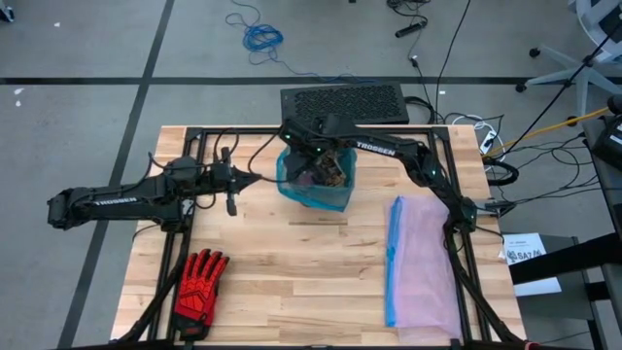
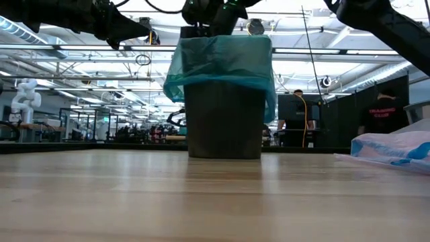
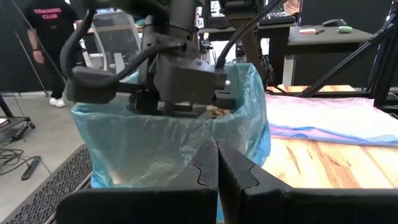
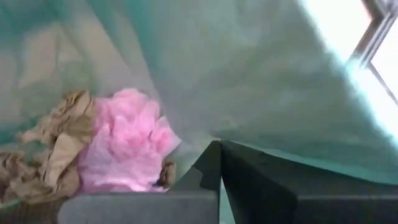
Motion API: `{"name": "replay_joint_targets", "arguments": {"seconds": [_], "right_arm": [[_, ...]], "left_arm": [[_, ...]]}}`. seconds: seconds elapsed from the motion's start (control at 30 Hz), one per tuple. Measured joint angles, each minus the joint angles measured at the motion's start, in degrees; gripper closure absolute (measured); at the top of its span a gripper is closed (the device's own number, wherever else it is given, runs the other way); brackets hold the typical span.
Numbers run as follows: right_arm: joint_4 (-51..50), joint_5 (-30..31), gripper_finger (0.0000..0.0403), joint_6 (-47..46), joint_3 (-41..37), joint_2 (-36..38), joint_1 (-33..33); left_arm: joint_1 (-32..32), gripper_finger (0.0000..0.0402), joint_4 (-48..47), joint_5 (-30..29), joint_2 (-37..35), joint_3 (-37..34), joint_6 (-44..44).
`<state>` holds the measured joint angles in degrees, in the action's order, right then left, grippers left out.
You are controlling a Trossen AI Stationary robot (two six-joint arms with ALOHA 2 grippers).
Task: Place trash/remove bag and relplace
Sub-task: Remove the blue trash bag from the trash bin
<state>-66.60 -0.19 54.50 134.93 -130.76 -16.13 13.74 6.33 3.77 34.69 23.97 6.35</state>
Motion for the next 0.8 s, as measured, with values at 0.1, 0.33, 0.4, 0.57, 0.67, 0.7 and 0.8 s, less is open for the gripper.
{"name": "replay_joint_targets", "arguments": {"seconds": [0.1, 0.33, 0.4, 0.57, 0.67, 0.7, 0.8], "right_arm": [[0.40, 0.25, 0.0403, 0.18, 0.00, 0.74, 0.55], [-4.46, 2.73, 0.0403, 3.24, 0.08, 4.77, -0.07], [-7.40, 2.67, 0.0403, 0.47, 0.13, 5.01, -0.83], [-13.54, 1.34, 0.0403, -3.56, -2.78, 4.45, -1.66], [-12.33, 1.31, 0.0403, -2.59, -5.52, 4.31, -1.44], [-11.42, 1.28, 0.0403, -2.21, -6.43, 4.32, -1.44], [-8.97, 0.23, 0.0403, -1.31, -9.04, 4.31, -1.71]], "left_arm": [[0.00, 0.0402, 0.00, 0.01, -0.01, 0.00, 0.00], [-0.02, 0.0402, -0.48, 0.02, -0.02, 0.00, 0.00], [-0.01, 0.0402, -1.07, 0.02, -0.34, 0.00, 0.02], [0.00, 0.0402, -1.71, 0.02, -1.54, 0.00, 0.02], [-0.02, 0.0402, -2.26, 0.02, -2.25, 0.00, 0.00], [0.00, 0.0402, -2.39, 0.02, -2.48, 0.00, -0.02], [-0.02, 0.0402, -2.64, 0.02, -3.10, 0.00, -0.02]]}}
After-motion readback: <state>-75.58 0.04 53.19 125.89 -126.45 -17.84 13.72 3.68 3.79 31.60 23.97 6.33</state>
